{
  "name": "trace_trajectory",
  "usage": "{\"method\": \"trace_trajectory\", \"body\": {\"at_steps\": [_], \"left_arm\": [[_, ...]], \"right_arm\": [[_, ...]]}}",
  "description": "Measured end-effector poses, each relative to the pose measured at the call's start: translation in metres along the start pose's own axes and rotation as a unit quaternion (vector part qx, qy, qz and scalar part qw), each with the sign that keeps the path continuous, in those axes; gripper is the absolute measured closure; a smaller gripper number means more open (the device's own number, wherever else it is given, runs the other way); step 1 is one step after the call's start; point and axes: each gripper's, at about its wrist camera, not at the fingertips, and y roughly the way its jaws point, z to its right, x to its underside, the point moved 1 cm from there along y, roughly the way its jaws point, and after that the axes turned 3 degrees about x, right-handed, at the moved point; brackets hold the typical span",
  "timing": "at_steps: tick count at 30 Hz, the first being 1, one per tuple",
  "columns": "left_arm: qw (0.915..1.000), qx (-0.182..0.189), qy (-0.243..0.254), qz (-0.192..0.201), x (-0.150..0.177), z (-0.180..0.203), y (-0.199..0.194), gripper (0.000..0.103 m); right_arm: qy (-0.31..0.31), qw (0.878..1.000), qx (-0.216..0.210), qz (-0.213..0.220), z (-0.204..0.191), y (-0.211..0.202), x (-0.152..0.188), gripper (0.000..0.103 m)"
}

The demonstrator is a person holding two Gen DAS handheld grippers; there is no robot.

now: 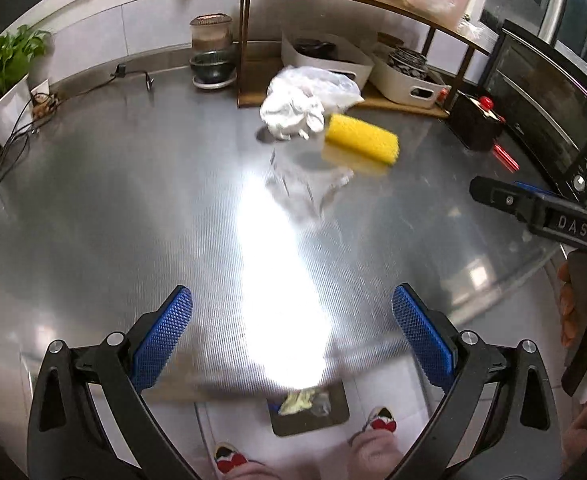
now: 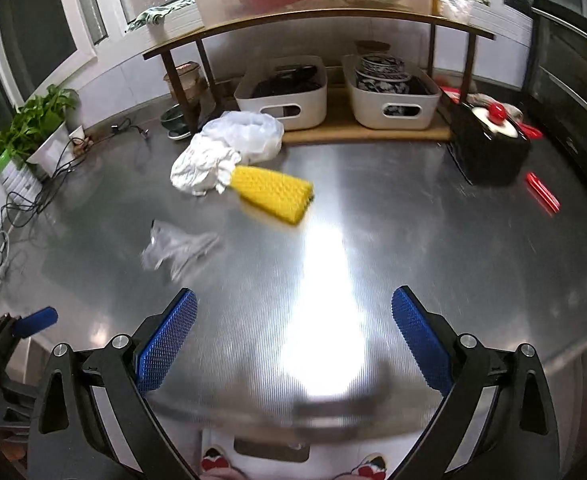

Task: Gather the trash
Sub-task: 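Grasp the clear plastic wrapper with left tool while right tool grasps yellow foam net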

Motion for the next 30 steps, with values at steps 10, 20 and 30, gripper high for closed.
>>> {"method": "trace_trajectory", "body": {"at_steps": [10,20,30], "left_arm": [[0.9999,-0.001,0.005,-0.011,-0.051,-0.001,0.053,0.009],[0.9993,-0.002,0.013,-0.036,-0.077,0.002,0.102,0.016],[0.9983,0.012,0.007,-0.056,-0.085,-0.005,0.127,0.045]], "right_arm": [[-0.023,1.000,-0.007,-0.003,-0.013,0.064,-0.057,0.010],[-0.035,0.999,-0.010,-0.028,-0.024,0.122,-0.082,0.010],[-0.027,0.998,-0.021,-0.053,-0.024,0.144,-0.077,0.046]]}}
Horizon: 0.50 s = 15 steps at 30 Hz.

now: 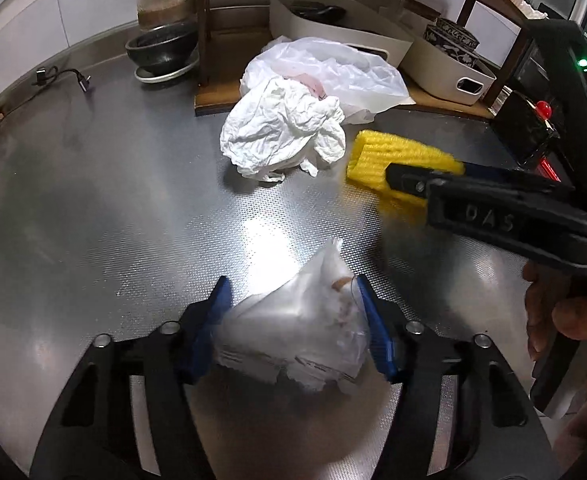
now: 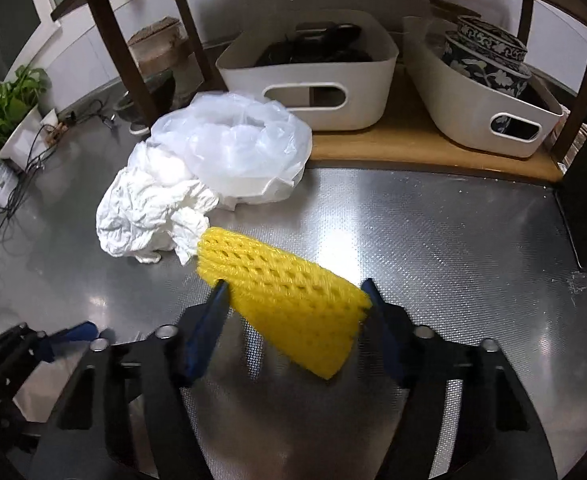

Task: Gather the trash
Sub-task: 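Grasp the clear plastic wrapper with left tool while right tool grasps yellow foam net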

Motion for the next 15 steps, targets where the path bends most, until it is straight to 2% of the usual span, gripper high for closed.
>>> {"method": "trace_trajectory", "body": {"at_steps": [2,4,6,15], "left_arm": [[1.0000,0.003,0.004,0.000,0.000,0.000,0.000,0.048],[1.0000,0.005,0.007,-0.001,0.001,0.000,-0.001,0.055],[0.9999,0.004,0.012,-0.001,0.003,0.001,-0.004,0.063],[0.9998,-0.006,0.017,0.001,0.017,0.006,-0.025,0.072]], "right_arm": [[-0.002,1.000,0.000,0.001,0.000,-0.002,0.000,0.058],[-0.005,1.000,0.001,0.000,0.000,-0.003,0.000,0.079],[-0.006,1.000,-0.003,-0.001,-0.001,-0.005,0.001,0.090],[0.009,0.999,-0.032,0.000,-0.002,-0.039,0.019,0.092]]}}
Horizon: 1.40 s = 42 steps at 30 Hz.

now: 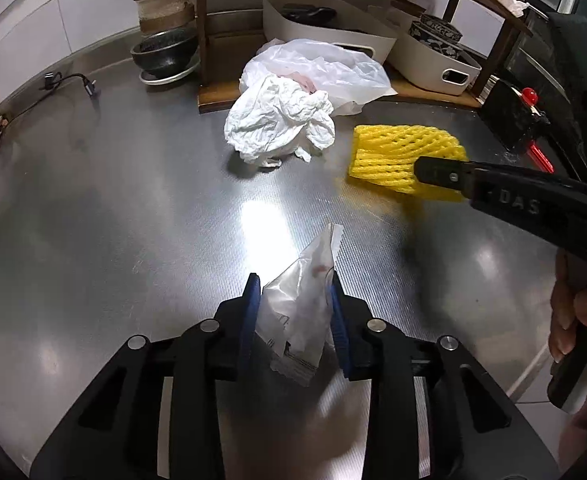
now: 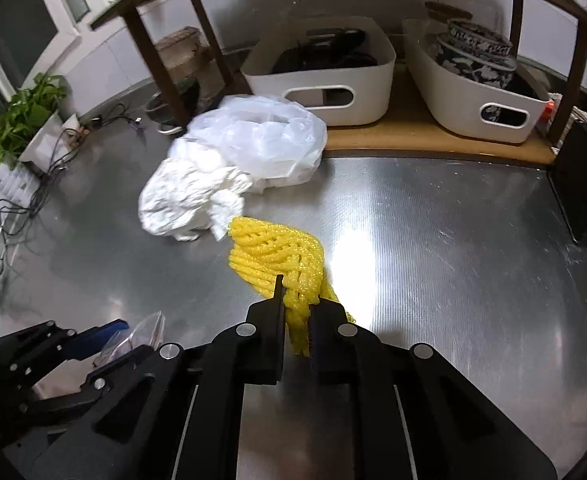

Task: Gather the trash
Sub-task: 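Grasp the clear plastic wrapper with left tool while right tool grasps yellow foam net, then lower plastic wrapper and yellow foam net into the bin and open both tools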

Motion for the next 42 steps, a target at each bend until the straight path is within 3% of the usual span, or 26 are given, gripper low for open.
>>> {"method": "trace_trajectory", "body": {"at_steps": [10,17,23,34,42], "left_arm": [[0.9991,0.001,0.005,0.042,0.038,0.010,-0.067,0.072],[0.9984,-0.001,0.003,0.057,0.085,0.016,-0.112,0.072],[0.9989,0.002,0.009,0.047,0.135,0.025,-0.128,0.072],[0.9996,0.021,-0.015,-0.015,0.225,0.025,-0.099,0.072],[0.9974,0.025,-0.032,-0.060,0.271,0.024,-0.044,0.072]], "right_arm": [[0.004,0.999,-0.029,0.031,-0.008,-0.079,0.046,0.092],[-0.003,0.998,-0.048,0.031,-0.020,-0.116,0.094,0.092],[0.001,0.997,-0.073,0.012,-0.029,-0.133,0.146,0.092],[0.009,0.995,-0.064,-0.082,-0.025,-0.106,0.243,0.092],[0.041,0.987,-0.045,-0.146,-0.017,-0.037,0.296,0.092]]}}
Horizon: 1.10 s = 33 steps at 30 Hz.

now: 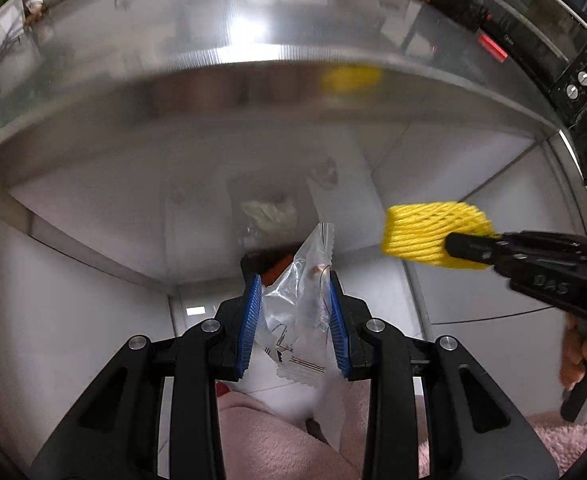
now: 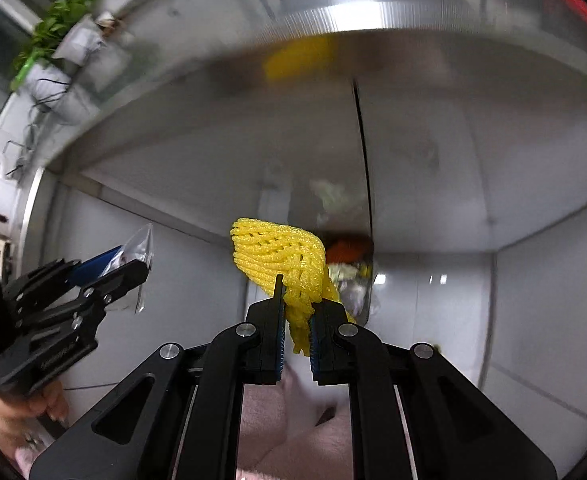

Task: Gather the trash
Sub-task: 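Lower plastic wrapper and yellow foam net into the bin and open both tools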

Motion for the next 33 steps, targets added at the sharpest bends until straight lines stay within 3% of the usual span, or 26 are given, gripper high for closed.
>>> {"method": "trace_trajectory", "body": {"at_steps": [6,13,19,27,33], "left_arm": [[0.9994,0.011,-0.020,-0.026,0.021,-0.010,0.051,0.072],[0.9978,0.014,-0.029,-0.059,0.032,-0.022,0.111,0.072],[0.9958,0.010,-0.022,-0.089,0.028,-0.026,0.157,0.072],[0.9931,0.022,-0.022,-0.113,0.027,-0.023,0.179,0.068],[0.9920,0.024,-0.030,-0.120,0.025,-0.025,0.182,0.068]], "right_arm": [[0.027,0.999,0.000,-0.017,0.013,0.064,0.010,0.092],[0.021,0.998,0.035,-0.041,0.017,0.118,0.009,0.090],[0.033,0.997,0.047,-0.053,0.017,0.146,0.001,0.089],[0.048,0.995,0.046,-0.077,0.021,0.165,-0.005,0.088],[0.059,0.994,0.044,-0.077,0.023,0.171,-0.012,0.070]]}}
